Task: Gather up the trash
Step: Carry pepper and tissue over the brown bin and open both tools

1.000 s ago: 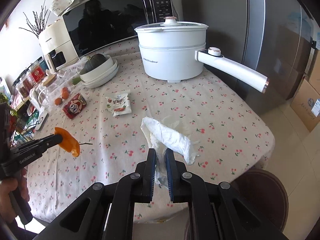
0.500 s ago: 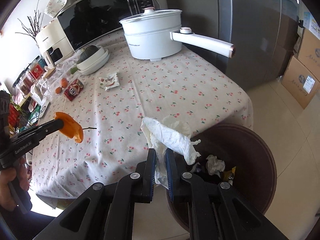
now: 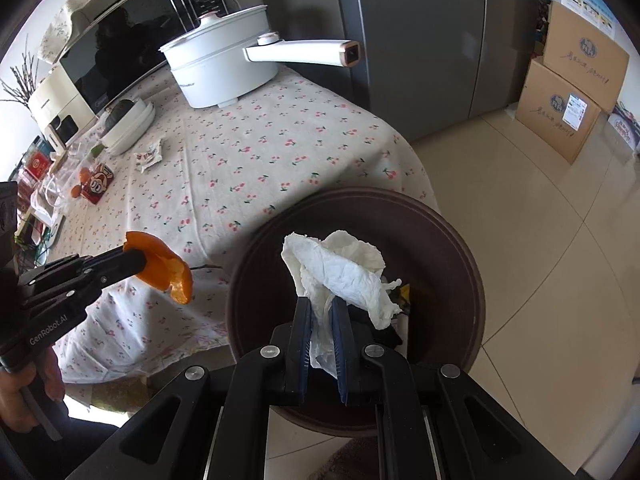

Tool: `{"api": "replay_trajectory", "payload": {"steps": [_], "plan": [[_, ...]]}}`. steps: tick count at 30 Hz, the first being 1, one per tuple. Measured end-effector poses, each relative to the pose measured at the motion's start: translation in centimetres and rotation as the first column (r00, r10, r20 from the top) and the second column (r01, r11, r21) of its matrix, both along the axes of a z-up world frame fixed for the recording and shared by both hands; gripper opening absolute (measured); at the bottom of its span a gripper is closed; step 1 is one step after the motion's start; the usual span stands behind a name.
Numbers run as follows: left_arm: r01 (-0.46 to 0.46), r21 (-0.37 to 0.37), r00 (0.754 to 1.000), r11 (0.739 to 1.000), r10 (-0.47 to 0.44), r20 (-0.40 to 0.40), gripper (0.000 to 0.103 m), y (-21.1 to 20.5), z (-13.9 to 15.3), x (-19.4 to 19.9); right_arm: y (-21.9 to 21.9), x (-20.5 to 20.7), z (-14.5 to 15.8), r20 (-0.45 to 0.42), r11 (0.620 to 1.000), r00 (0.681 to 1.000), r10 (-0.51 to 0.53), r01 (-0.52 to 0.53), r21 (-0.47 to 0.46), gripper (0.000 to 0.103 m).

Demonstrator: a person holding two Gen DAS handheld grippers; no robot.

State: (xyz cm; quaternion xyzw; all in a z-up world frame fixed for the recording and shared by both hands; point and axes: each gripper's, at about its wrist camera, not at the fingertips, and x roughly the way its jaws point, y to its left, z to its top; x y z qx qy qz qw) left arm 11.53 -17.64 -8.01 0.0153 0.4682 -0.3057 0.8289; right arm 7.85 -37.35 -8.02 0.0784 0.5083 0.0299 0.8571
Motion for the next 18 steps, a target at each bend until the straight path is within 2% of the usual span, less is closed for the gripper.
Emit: {"api": "replay_trajectory", "payload": {"steps": [7, 8, 10, 11, 12, 16, 18], "plan": [[0.058, 0.031, 0.998, 0.998, -0.058, -0.001, 0.012, -3.1, -1.3, -0.2, -2.3, -0.7, -1.5, -0.042, 0.999, 0.998, -0.038, 0.038, -0.013, 0.012], [0.056, 0.037, 0.998, 0.998, -0.057, 0.004, 0.015, -3.2, -1.4, -0.2, -2.5, -0.8, -1.6, -0.045, 0.999, 0.998, -0.042, 0.041, -0.015, 0.012], [0.044, 0.054, 0.999, 0.998, -0.044, -0.002, 0.041, -3.3, -1.5, 0.0, -2.9, -0.9, -1.8, -0.052, 0.999, 0.997, -0.049, 0.048, -0.016, 0.012], [0.018, 0.074, 1.0, 0.997, -0.019, 0.006, 0.068, -3.1, -1.5, 0.0, -3.1, -1.0, -1.9, -0.056, 0.998, 0.997, -0.054, 0.053, -0.017, 0.012], [-0.009, 0.09, 1.0, 0.996, 0.007, 0.02, 0.084, -2.9, -1.6, 0.0, -3.3, -1.0, -2.0, -0.06, 0.998, 0.996, -0.059, 0.058, -0.018, 0.012], [-0.052, 0.126, 0.999, 0.991, 0.051, 0.012, 0.09, -1.8, -1.8, 0.3, -3.8, -1.2, -2.2, -0.071, 0.997, 0.995, -0.071, 0.07, -0.016, 0.013], [-0.066, 0.143, 0.998, 0.988, 0.064, 0.019, 0.099, -1.1, -1.8, 0.3, -3.8, -1.2, -2.2, -0.072, 0.997, 0.995, -0.071, 0.07, -0.016, 0.013]]}}
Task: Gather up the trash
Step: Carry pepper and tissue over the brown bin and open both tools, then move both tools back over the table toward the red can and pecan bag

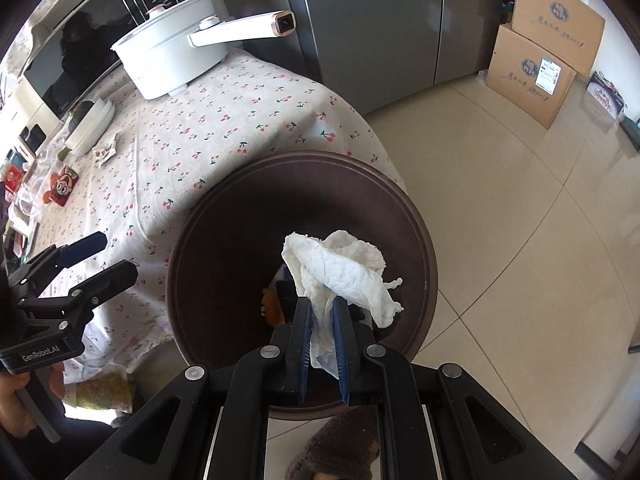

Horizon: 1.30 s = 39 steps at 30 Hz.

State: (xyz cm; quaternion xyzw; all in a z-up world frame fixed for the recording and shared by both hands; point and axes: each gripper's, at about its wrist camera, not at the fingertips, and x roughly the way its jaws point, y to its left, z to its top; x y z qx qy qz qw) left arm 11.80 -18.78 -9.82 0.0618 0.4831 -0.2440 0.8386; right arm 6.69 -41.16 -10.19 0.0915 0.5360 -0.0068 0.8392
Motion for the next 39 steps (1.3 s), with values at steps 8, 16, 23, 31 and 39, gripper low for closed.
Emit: {"api": "replay_trajectory", "payload": {"steps": [8, 16, 23, 31, 39], "plan": [[-0.032, 0.024, 0.999, 0.999, 0.031, 0.013, 0.102, 2.5, 0.7, 0.0, 0.5, 0.5, -0.1, -0.005, 1.0, 1.0, -0.012, 0.012, 0.004, 0.064], [-0.078, 0.027, 0.997, 0.997, 0.077, 0.009, 0.102, 5.4, 1.1, 0.3, 2.0, 0.8, 0.5, 0.023, 1.0, 1.0, 0.011, -0.011, -0.003, 0.082], [-0.112, 0.029, 0.994, 0.993, 0.111, 0.009, 0.102, 8.0, 1.4, 0.5, 3.4, 1.5, 0.6, 0.016, 1.0, 1.0, 0.022, -0.022, -0.012, 0.083], [-0.192, 0.018, 0.981, 0.981, 0.192, 0.008, 0.102, 12.5, 2.1, 0.9, 6.2, 3.2, 1.5, 0.022, 0.999, 0.999, 0.031, -0.03, -0.019, 0.085], [-0.312, -0.014, 0.95, 0.95, 0.311, -0.015, 0.102, 18.8, 2.4, 1.6, 11.3, 6.3, 2.7, 0.037, 0.998, 0.997, 0.068, -0.068, -0.02, 0.086]]}}
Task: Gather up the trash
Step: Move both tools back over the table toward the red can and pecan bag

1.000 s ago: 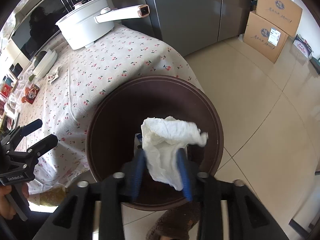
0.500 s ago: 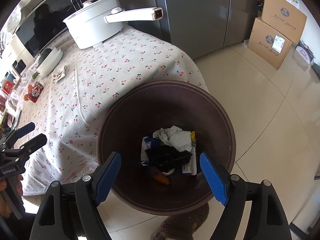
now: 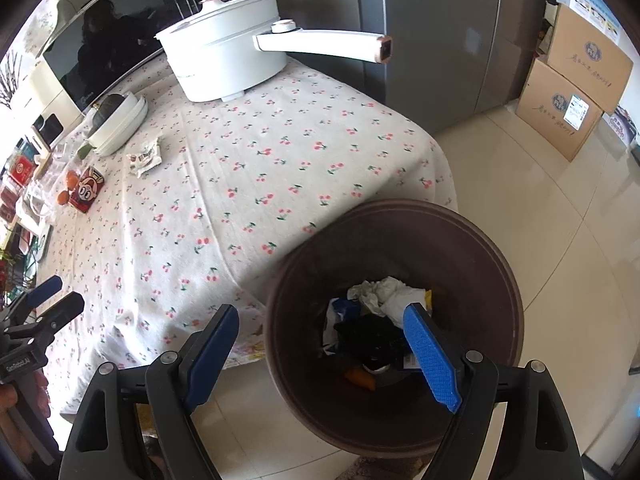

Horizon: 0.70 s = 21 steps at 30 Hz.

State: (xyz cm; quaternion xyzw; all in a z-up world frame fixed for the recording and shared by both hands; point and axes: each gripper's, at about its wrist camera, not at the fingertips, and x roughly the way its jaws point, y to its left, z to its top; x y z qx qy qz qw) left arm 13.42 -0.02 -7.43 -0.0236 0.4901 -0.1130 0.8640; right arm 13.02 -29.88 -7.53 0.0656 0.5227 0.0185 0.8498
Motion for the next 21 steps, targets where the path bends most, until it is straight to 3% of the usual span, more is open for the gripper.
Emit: {"api": "replay_trajectory", "payload": {"steps": [12, 21], "plan": [[-0.198, -0.002, 0.98, 0.98, 0.198, -0.002, 0.102, 10.0, -0.3, 1.8, 10.3, 5.3, -0.3, -0.003, 0.994, 0.994, 0.109, -0.109, 0.021, 0.086], [-0.281, 0.039, 0.959, 0.959, 0.282, -0.014, 0.102, 15.2, -3.2, 5.3, 17.5, 9.6, -4.0, -0.048, 0.982, 0.981, 0.19, -0.19, 0.011, 0.087]]}}
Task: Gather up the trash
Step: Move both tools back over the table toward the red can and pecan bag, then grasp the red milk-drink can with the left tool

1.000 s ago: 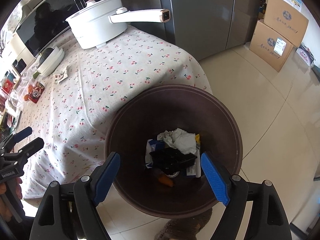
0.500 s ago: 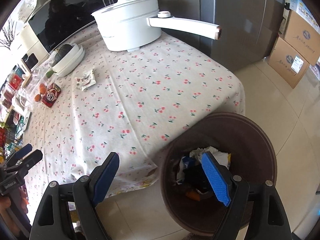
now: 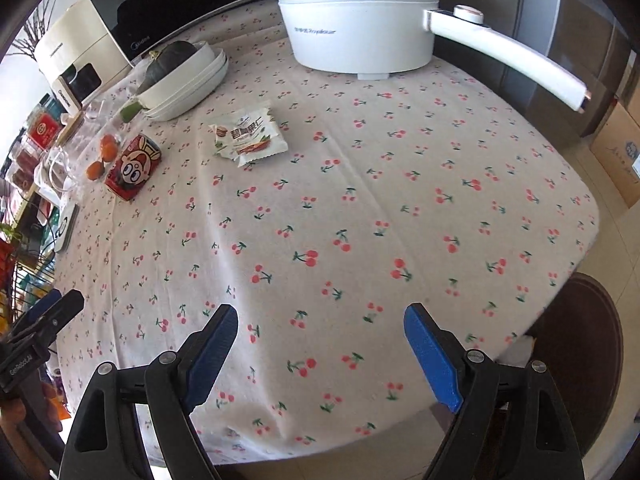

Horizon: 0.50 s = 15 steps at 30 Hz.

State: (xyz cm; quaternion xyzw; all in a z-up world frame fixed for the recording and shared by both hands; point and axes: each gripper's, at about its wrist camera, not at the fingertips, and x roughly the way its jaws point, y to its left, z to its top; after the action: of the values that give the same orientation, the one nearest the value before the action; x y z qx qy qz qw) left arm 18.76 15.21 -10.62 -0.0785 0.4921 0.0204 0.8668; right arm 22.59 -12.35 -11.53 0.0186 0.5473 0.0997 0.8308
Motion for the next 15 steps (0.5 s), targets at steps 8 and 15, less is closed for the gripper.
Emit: {"api": "replay_trajectory", "payload": {"steps": [8, 15], "plan": [[0.057, 0.015, 0.994, 0.998, -0.058, 0.095, 0.103, 2.0, -1.9, 5.2, 2.8, 4.7, -2.6, 0.071, 0.993, 0.992, 0.1, -0.095, -0.07, 0.092], [0.098, 0.031, 0.991, 0.995, -0.1, 0.084, 0.103, 1.7, -4.5, 8.3, 4.7, 7.1, -3.4, 0.154, 0.977, 0.967, 0.204, -0.19, -0.099, 0.103]]}}
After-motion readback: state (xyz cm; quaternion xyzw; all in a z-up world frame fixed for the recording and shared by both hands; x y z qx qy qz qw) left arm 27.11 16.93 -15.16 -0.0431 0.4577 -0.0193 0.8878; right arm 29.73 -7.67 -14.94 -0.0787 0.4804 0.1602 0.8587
